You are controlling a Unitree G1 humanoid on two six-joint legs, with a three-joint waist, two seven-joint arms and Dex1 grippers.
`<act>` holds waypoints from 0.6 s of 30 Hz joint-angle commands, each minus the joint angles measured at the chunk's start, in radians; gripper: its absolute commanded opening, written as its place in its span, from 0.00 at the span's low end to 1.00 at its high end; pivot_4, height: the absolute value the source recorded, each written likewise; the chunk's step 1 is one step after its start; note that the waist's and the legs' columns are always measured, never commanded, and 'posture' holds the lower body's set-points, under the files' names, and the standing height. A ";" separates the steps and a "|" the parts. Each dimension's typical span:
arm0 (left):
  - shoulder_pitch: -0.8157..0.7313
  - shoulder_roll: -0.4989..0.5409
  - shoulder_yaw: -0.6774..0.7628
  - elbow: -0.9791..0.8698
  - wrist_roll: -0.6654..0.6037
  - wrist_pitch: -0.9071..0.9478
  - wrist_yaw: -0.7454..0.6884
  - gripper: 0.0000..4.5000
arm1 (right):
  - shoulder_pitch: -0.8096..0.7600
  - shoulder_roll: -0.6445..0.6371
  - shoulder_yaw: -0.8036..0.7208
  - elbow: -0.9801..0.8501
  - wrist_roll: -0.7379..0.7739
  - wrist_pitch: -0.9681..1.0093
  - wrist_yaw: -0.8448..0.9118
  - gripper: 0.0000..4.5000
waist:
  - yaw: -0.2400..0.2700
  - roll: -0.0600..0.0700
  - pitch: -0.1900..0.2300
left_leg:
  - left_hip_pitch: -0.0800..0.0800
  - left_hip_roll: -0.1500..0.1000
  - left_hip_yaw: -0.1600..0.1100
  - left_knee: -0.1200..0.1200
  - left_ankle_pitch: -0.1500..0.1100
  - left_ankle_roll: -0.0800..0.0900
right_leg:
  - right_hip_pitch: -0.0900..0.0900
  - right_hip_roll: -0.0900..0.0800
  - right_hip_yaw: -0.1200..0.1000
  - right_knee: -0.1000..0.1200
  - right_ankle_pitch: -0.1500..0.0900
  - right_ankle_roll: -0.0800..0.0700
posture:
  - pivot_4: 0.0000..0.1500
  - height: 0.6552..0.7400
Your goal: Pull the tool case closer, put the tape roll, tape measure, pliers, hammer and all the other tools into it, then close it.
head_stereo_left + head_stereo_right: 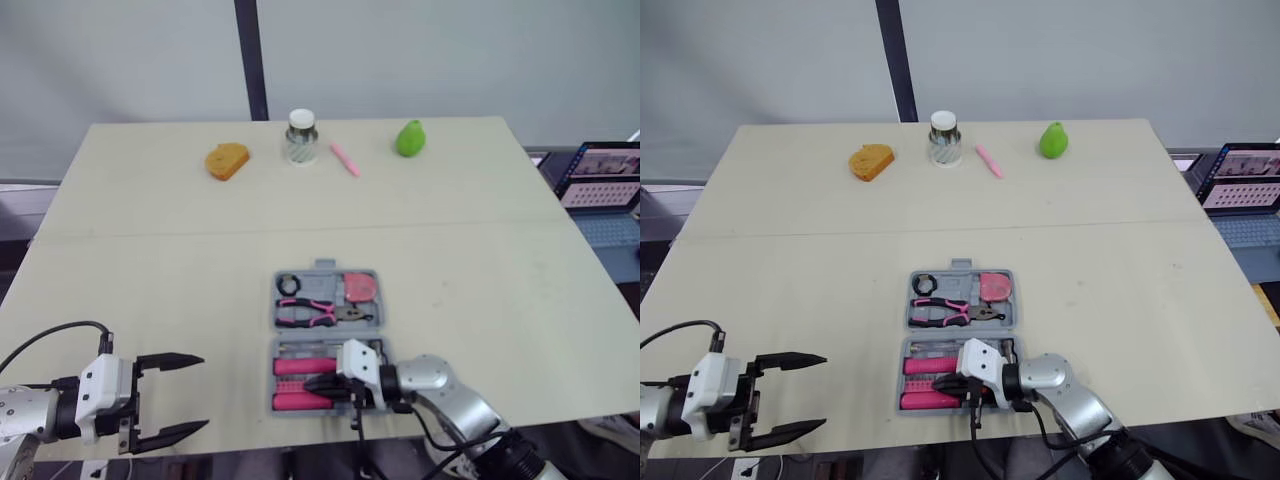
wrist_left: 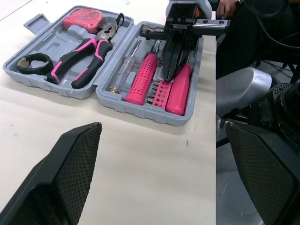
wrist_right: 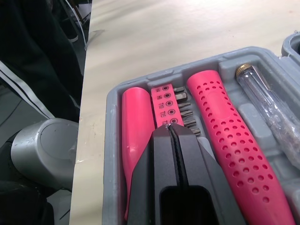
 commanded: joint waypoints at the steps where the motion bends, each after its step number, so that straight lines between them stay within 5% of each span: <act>1: -0.001 -0.011 0.001 -0.009 -0.004 -0.016 0.004 1.00 | 0.022 -0.032 -0.019 -0.074 0.001 0.037 -0.003 0.01 | 0.000 0.000 0.000 | 0.000 0.000 0.000 0.000 0.000 0.000 | 0.000 0.000 0.000 0.000 0.000 0.000 | 1.00 0.47; 18: -0.005 -0.021 -0.031 -0.020 -0.002 -0.015 0.018 1.00 | 0.082 -0.102 -0.046 -0.205 0.028 0.084 0.007 0.01 | 0.000 0.000 0.000 | -0.001 0.000 0.000 0.000 0.000 0.000 | -0.001 0.000 0.000 0.000 0.000 0.000 | 1.00 0.47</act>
